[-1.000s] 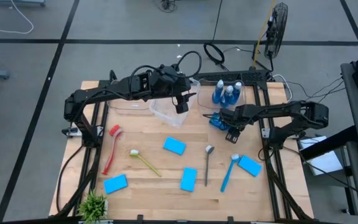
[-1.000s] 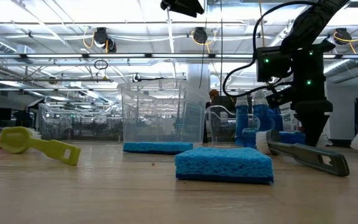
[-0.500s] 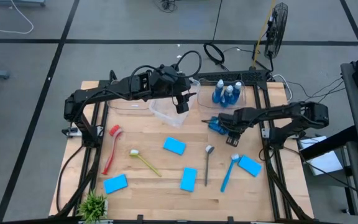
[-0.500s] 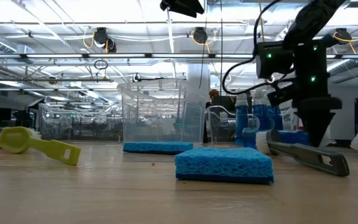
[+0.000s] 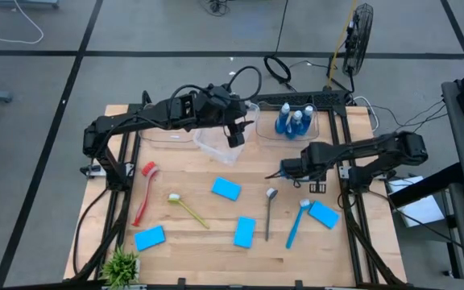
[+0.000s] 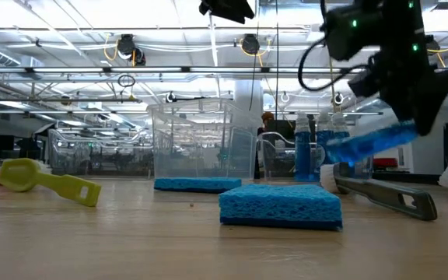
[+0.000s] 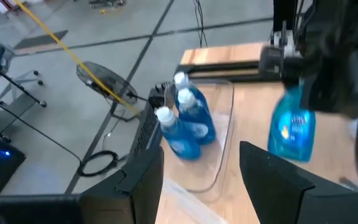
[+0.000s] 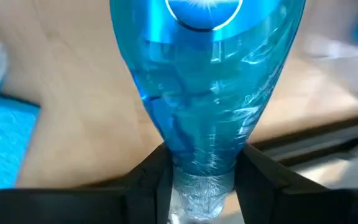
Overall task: Pick & Place Kitchen Sink Supplies
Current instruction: Put the blue dish soap into the right transparent bin
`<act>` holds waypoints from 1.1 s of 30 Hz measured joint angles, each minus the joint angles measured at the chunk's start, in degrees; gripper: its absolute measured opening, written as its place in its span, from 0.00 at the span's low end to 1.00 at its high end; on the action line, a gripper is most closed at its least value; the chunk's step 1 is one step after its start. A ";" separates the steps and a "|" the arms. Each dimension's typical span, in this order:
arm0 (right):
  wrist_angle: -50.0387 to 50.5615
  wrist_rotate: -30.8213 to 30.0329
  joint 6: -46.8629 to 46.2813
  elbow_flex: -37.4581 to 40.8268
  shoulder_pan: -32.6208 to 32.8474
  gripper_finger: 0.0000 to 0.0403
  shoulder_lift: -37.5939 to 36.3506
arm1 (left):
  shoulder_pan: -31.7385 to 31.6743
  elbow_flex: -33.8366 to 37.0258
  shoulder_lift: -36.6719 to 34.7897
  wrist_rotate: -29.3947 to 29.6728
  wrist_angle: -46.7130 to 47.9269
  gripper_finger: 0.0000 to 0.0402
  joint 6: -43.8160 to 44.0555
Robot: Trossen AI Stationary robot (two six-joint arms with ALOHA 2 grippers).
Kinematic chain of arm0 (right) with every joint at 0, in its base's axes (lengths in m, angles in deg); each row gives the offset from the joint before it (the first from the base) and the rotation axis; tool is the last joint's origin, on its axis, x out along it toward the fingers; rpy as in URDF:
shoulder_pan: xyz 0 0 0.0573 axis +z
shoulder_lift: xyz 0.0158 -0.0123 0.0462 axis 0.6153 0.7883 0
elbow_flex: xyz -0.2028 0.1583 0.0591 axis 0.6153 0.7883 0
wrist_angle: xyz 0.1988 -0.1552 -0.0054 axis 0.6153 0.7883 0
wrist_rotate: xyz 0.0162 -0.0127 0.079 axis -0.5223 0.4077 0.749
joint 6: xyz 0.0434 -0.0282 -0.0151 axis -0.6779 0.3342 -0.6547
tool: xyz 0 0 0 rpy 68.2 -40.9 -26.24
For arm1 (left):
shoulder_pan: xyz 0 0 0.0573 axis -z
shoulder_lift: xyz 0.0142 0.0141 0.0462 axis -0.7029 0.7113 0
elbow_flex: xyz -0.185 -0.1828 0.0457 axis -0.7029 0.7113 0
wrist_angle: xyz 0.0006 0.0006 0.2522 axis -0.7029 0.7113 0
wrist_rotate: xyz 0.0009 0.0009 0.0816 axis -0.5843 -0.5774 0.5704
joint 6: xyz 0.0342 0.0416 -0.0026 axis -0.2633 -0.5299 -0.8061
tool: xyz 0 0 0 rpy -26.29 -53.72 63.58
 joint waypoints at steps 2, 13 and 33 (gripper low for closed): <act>3.39 -2.70 0.04 -3.17 0.89 0.30 0.00 | 0.00 0.00 0.00 0.00 1.90 0.53 0.03; 8.60 -20.99 7.44 -20.16 1.98 0.30 0.00 | -2.14 0.00 -0.28 -0.18 14.98 0.53 3.19; -26.55 -52.68 74.67 -22.54 -7.69 0.30 0.22 | -5.15 0.00 -0.39 -8.17 19.99 0.53 2.47</act>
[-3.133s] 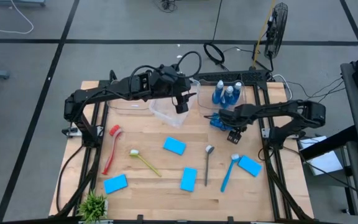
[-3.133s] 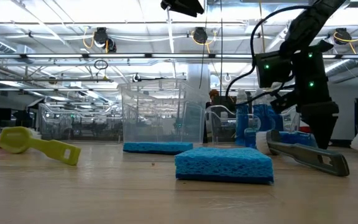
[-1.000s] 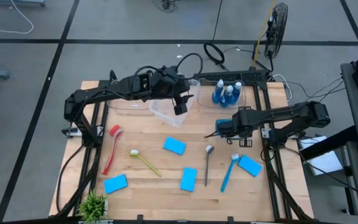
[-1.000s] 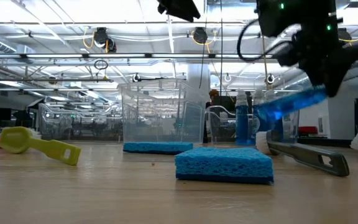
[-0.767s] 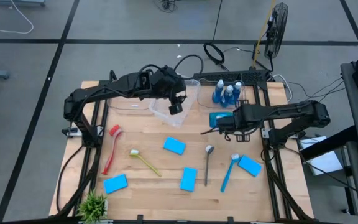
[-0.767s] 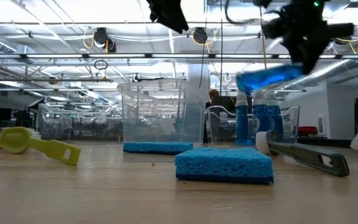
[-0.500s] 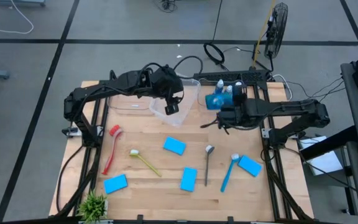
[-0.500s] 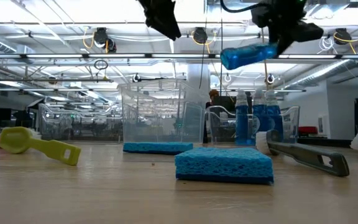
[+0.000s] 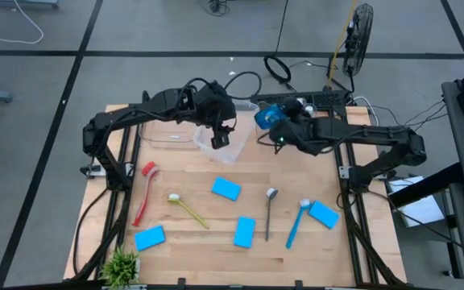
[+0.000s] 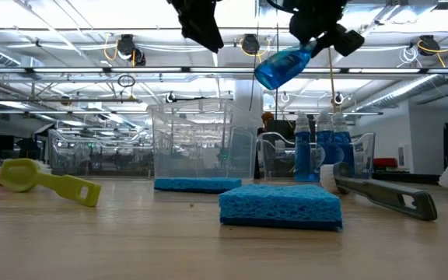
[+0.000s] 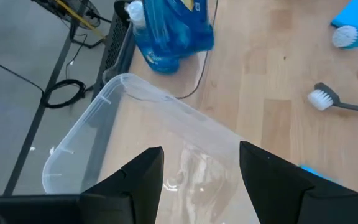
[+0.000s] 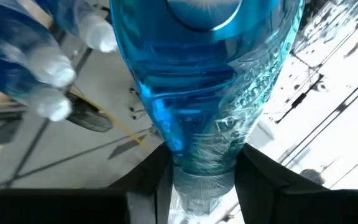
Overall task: Pick & Place Kitchen Sink Supplies
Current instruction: Put the blue dish soap into the right transparent bin
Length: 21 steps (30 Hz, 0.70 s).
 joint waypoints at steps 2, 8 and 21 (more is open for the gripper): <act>-2.07 -0.25 3.89 0.00 -1.10 0.30 0.01 | -0.27 0.01 -0.02 0.00 0.30 0.53 0.00; -2.60 -0.37 12.85 1.12 -3.98 0.30 0.00 | -0.69 0.01 -0.02 -0.03 0.58 0.53 -0.77; -14.44 0.01 31.45 13.84 -7.58 0.30 0.00 | -3.60 0.00 -0.02 -4.36 -0.11 0.53 -2.51</act>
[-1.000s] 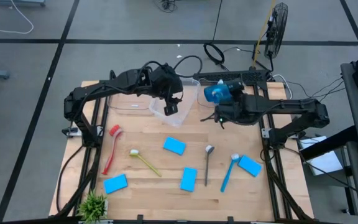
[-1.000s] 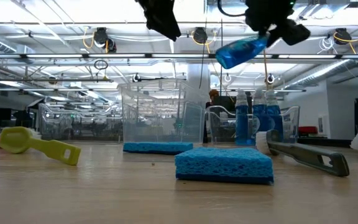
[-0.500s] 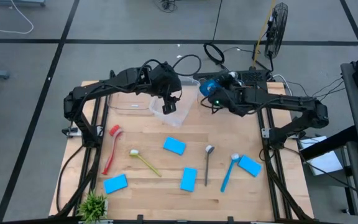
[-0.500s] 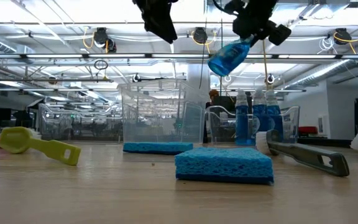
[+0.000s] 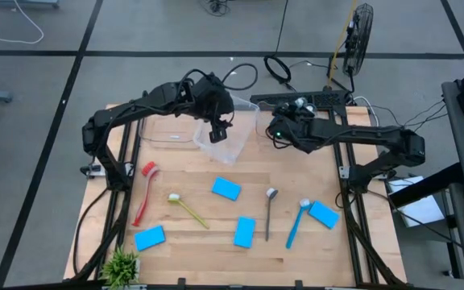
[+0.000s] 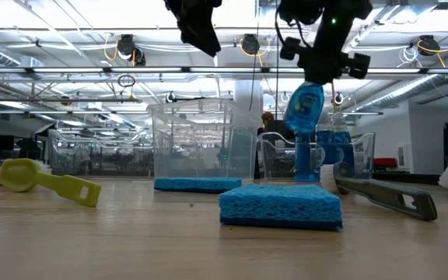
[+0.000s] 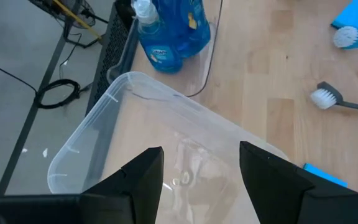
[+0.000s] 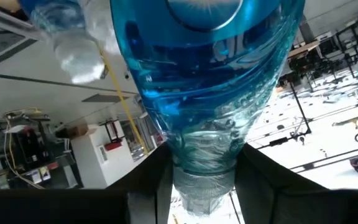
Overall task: Pick & Place Kitchen Sink Supplies
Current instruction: Put the blue dish soap into the right transparent bin
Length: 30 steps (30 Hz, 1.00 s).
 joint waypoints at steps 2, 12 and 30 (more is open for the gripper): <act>-0.56 0.37 0.57 1.39 -0.66 0.30 0.00 | -0.08 0.00 0.00 -0.04 -0.49 0.53 -0.32; -1.19 2.88 7.25 6.49 -3.49 0.30 0.00 | -1.42 0.01 0.00 -5.87 -4.40 0.53 -1.40; -6.29 3.05 10.10 11.84 -1.74 0.30 -0.04 | -2.48 0.02 0.00 -7.70 -8.07 0.53 -1.27</act>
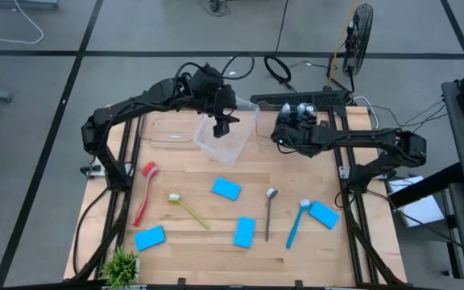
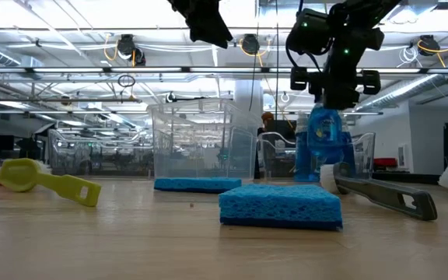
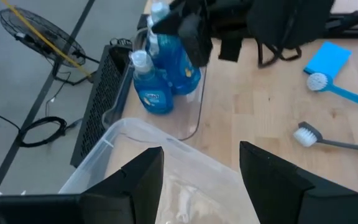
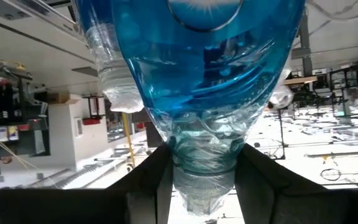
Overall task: Pick & Place Kitchen Sink Supplies
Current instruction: Put the blue dish soap into the right transparent bin
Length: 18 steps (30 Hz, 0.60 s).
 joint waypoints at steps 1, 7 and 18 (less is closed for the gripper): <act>0.05 -0.04 -0.01 0.03 0.31 0.30 0.37 | 0.02 0.00 0.00 0.02 -0.26 0.53 -0.03; 1.63 5.99 0.16 0.55 1.61 0.30 3.29 | 0.05 -0.02 0.00 0.02 -0.78 0.53 -0.04; -2.58 5.15 1.23 0.33 2.38 0.30 5.95 | 0.41 0.00 0.00 0.03 -0.78 0.53 -0.02</act>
